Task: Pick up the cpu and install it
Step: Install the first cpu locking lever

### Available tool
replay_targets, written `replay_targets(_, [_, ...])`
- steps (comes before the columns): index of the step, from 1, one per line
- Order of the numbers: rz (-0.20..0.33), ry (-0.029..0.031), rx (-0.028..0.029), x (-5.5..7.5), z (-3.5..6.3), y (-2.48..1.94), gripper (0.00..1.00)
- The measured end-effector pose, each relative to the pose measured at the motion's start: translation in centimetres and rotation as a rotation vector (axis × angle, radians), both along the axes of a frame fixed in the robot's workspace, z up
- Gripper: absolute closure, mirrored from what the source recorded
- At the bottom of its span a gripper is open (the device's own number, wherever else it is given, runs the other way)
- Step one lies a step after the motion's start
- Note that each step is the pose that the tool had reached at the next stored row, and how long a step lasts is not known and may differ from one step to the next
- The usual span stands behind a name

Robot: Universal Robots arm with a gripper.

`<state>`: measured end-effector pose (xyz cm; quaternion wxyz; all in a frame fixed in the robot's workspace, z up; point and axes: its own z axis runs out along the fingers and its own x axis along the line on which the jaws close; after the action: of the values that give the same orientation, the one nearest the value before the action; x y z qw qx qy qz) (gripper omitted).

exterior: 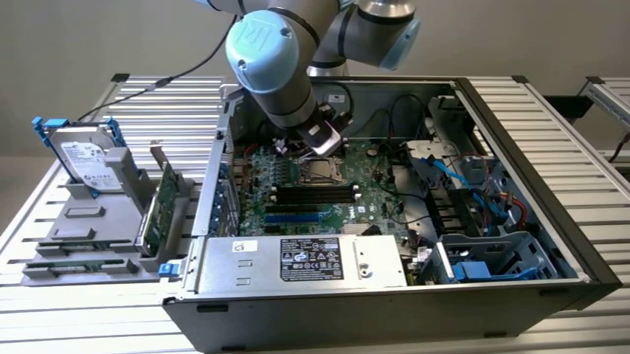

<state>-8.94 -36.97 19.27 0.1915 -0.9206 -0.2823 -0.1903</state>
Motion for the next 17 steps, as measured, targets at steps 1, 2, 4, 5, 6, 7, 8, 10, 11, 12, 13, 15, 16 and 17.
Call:
replay_targets(1, [0.0, 0.0001, 0.0, -0.01, 0.08, 0.0, 0.89])
replay_targets(2, [0.0, 0.0008, 0.0, -0.02, 0.15, 0.01, 0.89])
replay_targets(4, [0.0, 0.0043, 0.0001, -0.07, 0.29, 0.04, 0.89])
replay_targets(5, [0.0, 0.0074, 0.0001, -0.1, 0.35, 0.05, 0.89])
replay_targets(6, [0.0, 0.0117, 0.0001, -0.13, 0.39, 0.05, 0.89])
replay_targets(7, [0.0, 0.0172, 0.0, -0.17, 0.41, 0.06, 0.89])
replay_targets(8, [0.0, 0.0225, -0.0001, -0.21, 0.42, 0.07, 0.89])
replay_targets(10, [0.0, 0.0285, -0.0001, -0.29, 0.46, 0.11, 0.89])
replay_targets(11, [0.0, 0.0286, -0.0002, -0.35, 0.5, 0.15, 0.89])
replay_targets(12, [0.0, 0.0285, 0.0, -0.41, 0.55, 0.22, 0.89])
replay_targets(13, [0.0, 0.0285, -0.0002, -0.5, 0.61, 0.32, 0.89])
replay_targets(15, [0.0, 0.0286, -0.0006, -0.75, 0.8, 0.48, 0.89])
replay_targets(16, [0.0, 0.0286, -0.0006, -0.88, 0.94, 0.55, 0.89])
replay_targets(17, [0.0, 0.0286, -0.0009, -1.0, 1.07, 0.61, 0.89])
